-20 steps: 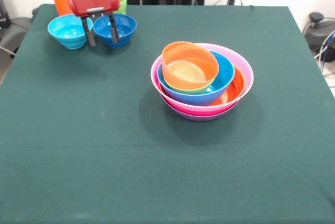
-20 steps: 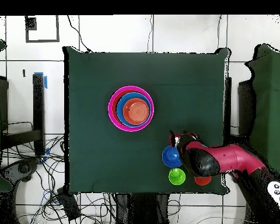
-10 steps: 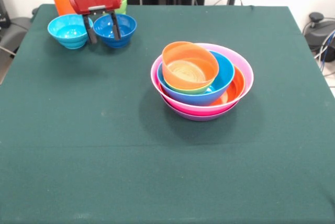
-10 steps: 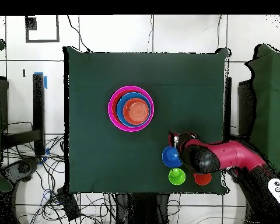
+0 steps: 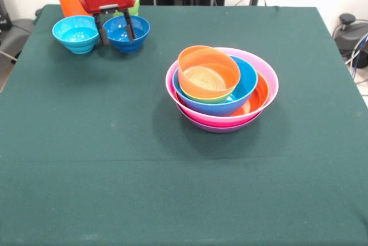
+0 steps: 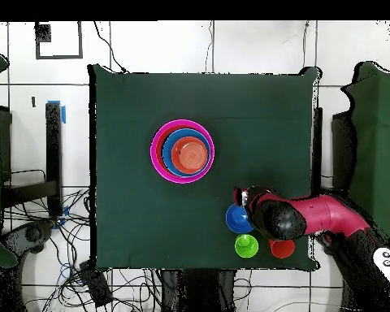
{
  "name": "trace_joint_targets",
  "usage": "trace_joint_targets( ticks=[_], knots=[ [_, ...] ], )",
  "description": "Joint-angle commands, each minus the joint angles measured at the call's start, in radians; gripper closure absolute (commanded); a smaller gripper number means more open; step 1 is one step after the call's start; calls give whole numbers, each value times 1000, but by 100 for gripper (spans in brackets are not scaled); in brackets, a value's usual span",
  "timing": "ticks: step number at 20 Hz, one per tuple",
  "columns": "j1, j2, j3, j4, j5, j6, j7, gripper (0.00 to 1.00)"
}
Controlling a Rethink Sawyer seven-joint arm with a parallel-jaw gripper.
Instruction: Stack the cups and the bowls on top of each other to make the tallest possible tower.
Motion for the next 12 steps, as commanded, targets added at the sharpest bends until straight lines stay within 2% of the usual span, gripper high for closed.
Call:
trace_joint_targets(
  ticks=[1,6,12],
  knots=[
    [34,33,20,-39,-18,96,-239,0],
    [25,22,15,-15,-22,87,-228,0],
    [16,-57,31,39,12,107,-212,0]
  ],
)
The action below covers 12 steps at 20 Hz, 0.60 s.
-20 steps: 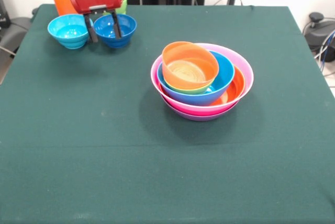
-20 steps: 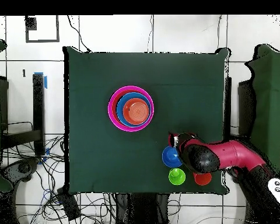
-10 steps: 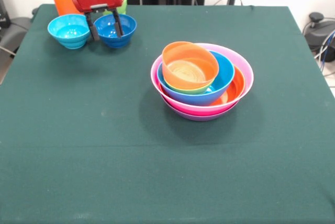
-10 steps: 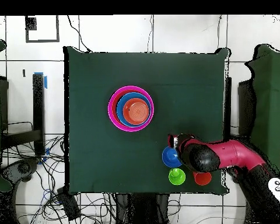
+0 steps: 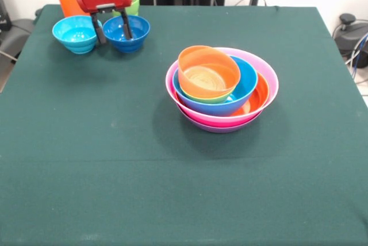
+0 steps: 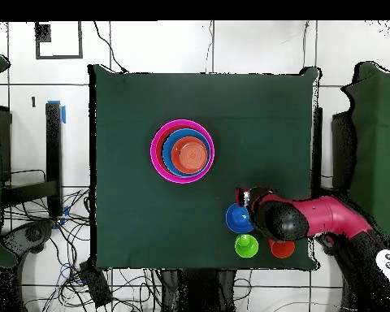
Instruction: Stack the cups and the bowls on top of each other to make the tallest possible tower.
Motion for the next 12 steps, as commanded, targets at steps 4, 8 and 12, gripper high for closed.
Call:
trace_joint_targets(
  ticks=[4,8,12],
  knots=[
    [43,-56,40,17,33,129,-217,0],
    [58,-40,36,-8,32,134,-221,0],
    [62,-40,34,-9,35,137,-219,0]
  ],
)
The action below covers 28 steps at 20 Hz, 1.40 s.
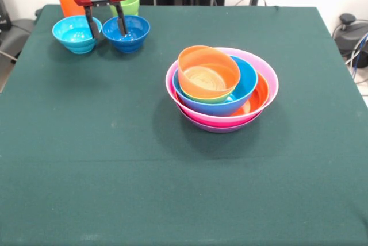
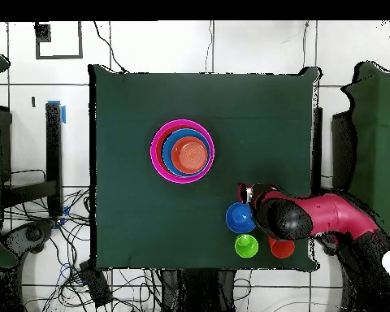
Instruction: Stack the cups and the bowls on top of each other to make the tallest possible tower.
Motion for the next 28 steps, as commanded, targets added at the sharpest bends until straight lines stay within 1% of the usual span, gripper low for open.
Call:
trace_joint_targets(
  ticks=[1,17,28],
  knots=[
    [60,12,14,-15,3,136,-217,0],
    [58,0,15,-5,7,136,-215,0],
    [37,-23,7,45,-6,98,-188,0]
  ],
)
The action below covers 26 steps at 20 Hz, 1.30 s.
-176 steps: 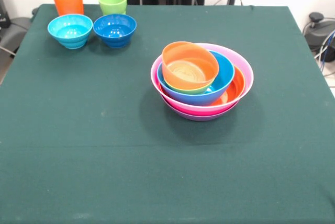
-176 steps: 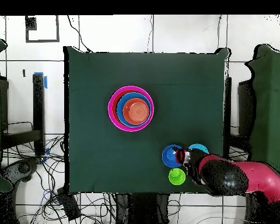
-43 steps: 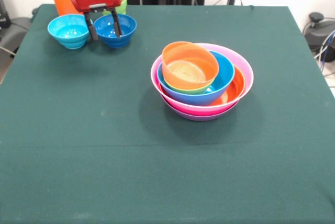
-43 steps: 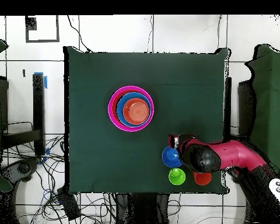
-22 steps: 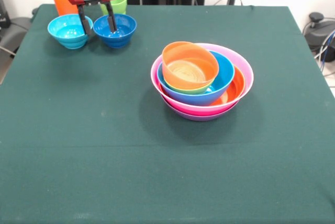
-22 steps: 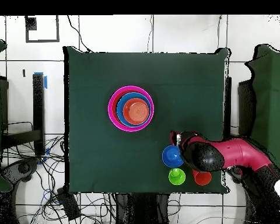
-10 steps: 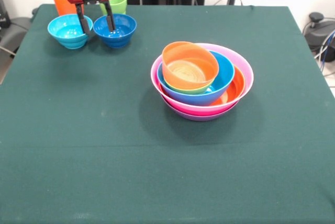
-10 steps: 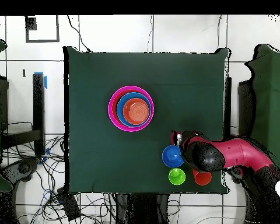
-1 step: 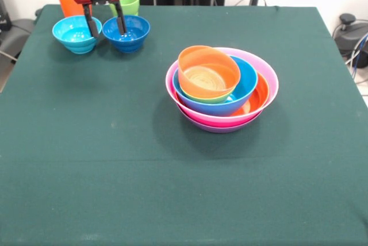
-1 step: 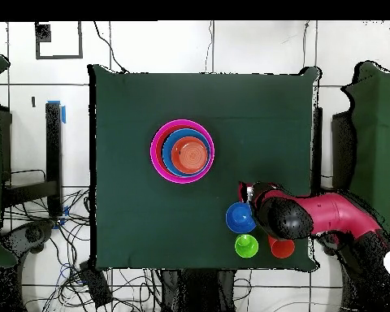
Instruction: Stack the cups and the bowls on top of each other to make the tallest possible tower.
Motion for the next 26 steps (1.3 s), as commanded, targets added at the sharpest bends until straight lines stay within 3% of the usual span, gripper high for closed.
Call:
trace_joint_targets(
  ticks=[1,10,26],
  knots=[
    [33,-10,2,52,-14,92,-183,0],
    [13,-30,-21,116,-33,41,-129,0],
    [-29,-70,-2,175,-21,29,-133,0]
  ],
)
